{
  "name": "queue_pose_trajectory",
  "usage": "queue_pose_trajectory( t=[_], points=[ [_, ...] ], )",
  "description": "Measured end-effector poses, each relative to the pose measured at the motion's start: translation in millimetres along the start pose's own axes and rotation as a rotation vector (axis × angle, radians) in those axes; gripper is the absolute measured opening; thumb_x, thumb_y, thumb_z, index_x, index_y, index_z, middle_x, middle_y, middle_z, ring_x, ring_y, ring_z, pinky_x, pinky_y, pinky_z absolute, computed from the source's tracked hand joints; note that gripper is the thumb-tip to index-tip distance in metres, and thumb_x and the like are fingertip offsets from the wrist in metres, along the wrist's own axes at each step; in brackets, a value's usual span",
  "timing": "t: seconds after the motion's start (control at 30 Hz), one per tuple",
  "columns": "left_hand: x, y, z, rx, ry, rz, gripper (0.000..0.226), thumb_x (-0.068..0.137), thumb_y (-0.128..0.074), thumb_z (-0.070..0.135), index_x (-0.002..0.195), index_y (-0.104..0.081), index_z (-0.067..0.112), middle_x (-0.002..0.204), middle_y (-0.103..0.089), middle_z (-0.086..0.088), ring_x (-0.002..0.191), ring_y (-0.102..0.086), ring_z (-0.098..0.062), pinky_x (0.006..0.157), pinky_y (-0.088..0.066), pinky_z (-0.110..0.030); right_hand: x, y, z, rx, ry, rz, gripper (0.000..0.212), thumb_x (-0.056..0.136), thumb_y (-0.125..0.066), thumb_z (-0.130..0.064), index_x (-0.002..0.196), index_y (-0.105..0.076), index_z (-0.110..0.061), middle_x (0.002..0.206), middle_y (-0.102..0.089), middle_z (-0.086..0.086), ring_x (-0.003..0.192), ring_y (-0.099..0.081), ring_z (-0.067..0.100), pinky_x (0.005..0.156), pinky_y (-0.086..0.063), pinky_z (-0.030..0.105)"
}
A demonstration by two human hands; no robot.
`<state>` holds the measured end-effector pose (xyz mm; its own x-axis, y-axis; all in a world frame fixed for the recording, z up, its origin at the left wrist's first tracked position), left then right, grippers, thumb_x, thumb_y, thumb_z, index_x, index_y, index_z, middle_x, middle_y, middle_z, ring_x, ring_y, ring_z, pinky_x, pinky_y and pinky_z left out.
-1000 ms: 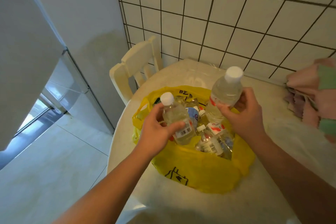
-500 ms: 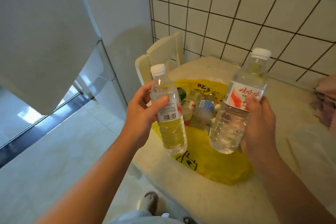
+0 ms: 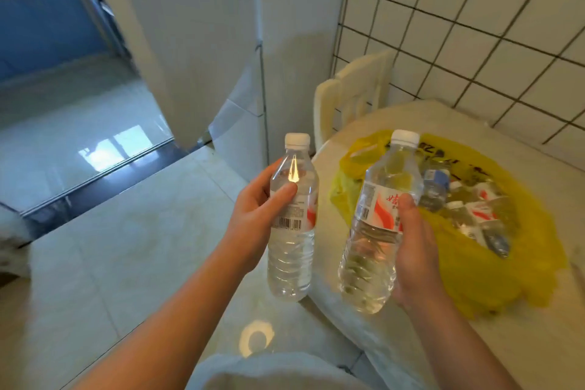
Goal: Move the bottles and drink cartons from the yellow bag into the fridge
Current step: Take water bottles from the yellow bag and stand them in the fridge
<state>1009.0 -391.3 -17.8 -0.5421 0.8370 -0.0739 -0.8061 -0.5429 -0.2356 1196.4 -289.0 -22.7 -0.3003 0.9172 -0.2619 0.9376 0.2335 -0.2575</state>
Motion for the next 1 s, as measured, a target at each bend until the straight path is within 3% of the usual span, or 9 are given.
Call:
queue_pose_trajectory(
  t=[0.13, 0.23, 0.33, 0.5, 0.63, 0.77, 0.9, 1.0],
  points=[
    [-27.9, 81.2, 4.3, 0.023, 0.004, 0.038, 0.054, 0.084, -0.063, 0.032, 0.134, -0.057, 0.015, 0.111, -0.073, -0.009, 0.1, -0.071, -0.029, 0.08, -0.058, -0.037, -37.2, -65.3, 43.0, -0.075, -0.037, -0.079, 0.062, 0.073, -0.056, -0.058, 0.115, -0.068, -0.015, 0.101, -0.075, 0.012, 0.093, -0.072, 0.031, 0.08, -0.058, 0.046],
    [-51.3, 146.6, 6.1, 0.018, 0.017, 0.081, 0.05, 0.085, -0.06, 0.031, 0.132, -0.059, 0.016, 0.108, -0.073, -0.009, 0.098, -0.071, -0.029, 0.079, -0.058, -0.036, -66.0, -114.6, 76.7, -0.123, -0.039, -0.126, 0.055, 0.079, -0.055, -0.053, 0.112, -0.067, -0.01, 0.089, -0.075, 0.008, 0.08, -0.073, 0.022, 0.064, -0.059, 0.033],
    [-74.3, 211.1, 8.7, 0.016, 0.014, 0.151, 0.047, 0.086, -0.058, 0.03, 0.131, -0.059, 0.014, 0.105, -0.073, -0.01, 0.094, -0.072, -0.029, 0.076, -0.059, -0.035, -90.5, -162.8, 108.7, -0.175, -0.063, -0.183, 0.034, 0.096, -0.05, -0.038, 0.103, -0.066, -0.009, 0.075, -0.072, 0.001, 0.066, -0.07, 0.014, 0.054, -0.054, 0.024],
    [-107.0, 300.9, 18.4, 0.021, 0.017, 0.306, 0.052, 0.085, -0.058, 0.034, 0.133, -0.057, 0.014, 0.11, -0.072, -0.009, 0.096, -0.072, -0.03, 0.079, -0.059, -0.041, -118.2, -245.1, 146.5, -0.264, -0.114, -0.316, 0.028, 0.099, -0.048, -0.034, 0.096, -0.066, -0.013, 0.073, -0.072, 0.001, 0.066, -0.069, 0.015, 0.062, -0.053, 0.029],
    [-124.6, 360.1, 23.1, -0.014, 0.015, 0.434, 0.052, 0.086, -0.058, 0.034, 0.134, -0.057, 0.014, 0.112, -0.071, -0.011, 0.097, -0.071, -0.031, 0.081, -0.059, -0.043, -130.2, -310.3, 166.3, -0.328, -0.111, -0.457, 0.041, 0.085, -0.062, -0.051, 0.097, -0.065, -0.012, 0.077, -0.072, 0.003, 0.068, -0.07, 0.016, 0.06, -0.056, 0.026],
    [-130.0, 413.3, 26.6, -0.035, 0.004, 0.555, 0.049, 0.089, -0.057, 0.033, 0.134, -0.057, 0.013, 0.115, -0.07, -0.014, 0.1, -0.07, -0.034, 0.087, -0.057, -0.05, -129.2, -370.7, 190.6, -0.376, -0.134, -0.555, 0.037, 0.079, -0.064, -0.05, 0.094, -0.066, -0.016, 0.078, -0.073, 0.003, 0.069, -0.07, 0.017, 0.065, -0.054, 0.032],
    [-115.0, 465.7, 38.4, -0.018, -0.012, 0.635, 0.047, 0.091, -0.056, 0.032, 0.134, -0.057, 0.014, 0.116, -0.07, -0.012, 0.101, -0.069, -0.032, 0.087, -0.057, -0.048, -115.8, -435.3, 215.9, -0.42, -0.154, -0.656, 0.053, 0.075, -0.062, -0.061, 0.1, -0.066, -0.014, 0.091, -0.073, 0.011, 0.082, -0.071, 0.028, 0.075, -0.057, 0.041],
    [-88.6, 503.9, 52.0, -0.014, -0.024, 0.661, 0.04, 0.091, -0.055, 0.031, 0.129, -0.059, 0.02, 0.111, -0.072, -0.009, 0.098, -0.07, -0.029, 0.082, -0.058, -0.04, -95.5, -487.5, 230.3, -0.419, -0.187, -0.693, 0.053, 0.083, -0.062, -0.059, 0.106, -0.064, -0.011, 0.092, -0.073, 0.01, 0.081, -0.072, 0.026, 0.075, -0.057, 0.04]
  ],
)
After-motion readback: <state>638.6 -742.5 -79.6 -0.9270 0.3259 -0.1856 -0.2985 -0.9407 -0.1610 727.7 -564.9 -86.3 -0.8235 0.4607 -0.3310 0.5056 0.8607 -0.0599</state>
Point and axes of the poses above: each hand's wrist, its own x-axis towards the middle knuckle, its own y-axis out of the back of the hand, z = x × y, the point moved 4 cm from there along x, towards the middle knuckle
